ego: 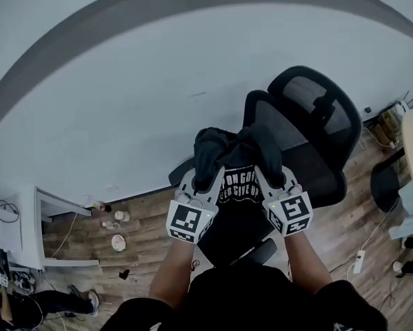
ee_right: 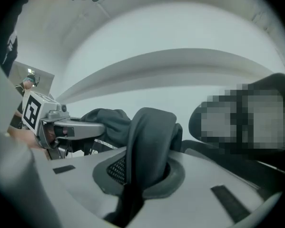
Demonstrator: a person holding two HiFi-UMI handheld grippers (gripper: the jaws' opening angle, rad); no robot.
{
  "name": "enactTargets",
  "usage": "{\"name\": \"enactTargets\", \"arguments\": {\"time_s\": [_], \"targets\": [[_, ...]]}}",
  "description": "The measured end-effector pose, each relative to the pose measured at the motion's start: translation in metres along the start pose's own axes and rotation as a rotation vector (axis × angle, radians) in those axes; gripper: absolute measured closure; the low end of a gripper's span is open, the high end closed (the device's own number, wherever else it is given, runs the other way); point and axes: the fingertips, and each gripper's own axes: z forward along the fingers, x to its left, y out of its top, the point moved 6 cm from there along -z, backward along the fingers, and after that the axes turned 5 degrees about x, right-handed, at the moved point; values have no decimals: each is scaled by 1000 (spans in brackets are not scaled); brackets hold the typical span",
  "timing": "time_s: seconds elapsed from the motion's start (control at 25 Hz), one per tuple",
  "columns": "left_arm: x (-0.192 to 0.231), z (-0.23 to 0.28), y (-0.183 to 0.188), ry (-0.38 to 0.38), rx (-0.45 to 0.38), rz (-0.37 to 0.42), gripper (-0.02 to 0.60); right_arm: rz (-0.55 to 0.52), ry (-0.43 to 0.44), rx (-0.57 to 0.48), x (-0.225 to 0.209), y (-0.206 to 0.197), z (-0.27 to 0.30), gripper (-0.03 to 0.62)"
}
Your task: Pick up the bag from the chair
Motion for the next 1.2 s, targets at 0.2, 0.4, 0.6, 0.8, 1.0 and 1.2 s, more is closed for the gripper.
{"name": "enactTargets", "arguments": {"time_s": [0.2, 0.4, 0.6, 0.8, 1.0, 1.2], "targets": [[-6, -8, 36, 5, -65, 33, 537, -32, -30, -63, -1, 30, -17, 542], [-10, -13, 51, 4, -97, 43, 537, -48, -53, -106, 1, 44, -28, 543], [-15, -13, 56, 0, -101, 49, 537, -49, -58, -108, 0, 45, -33, 543], [-18, -12, 55, -3, -99, 45, 537, -54, -64, -106, -2, 44, -35, 543], [-18, -10, 50, 2, -82, 39, 537, -50, -65, -98, -3, 41, -35, 543], [-16, -8, 46, 6, -71, 38, 537, -44, -68, -91, -3, 37, -32, 543]]}}
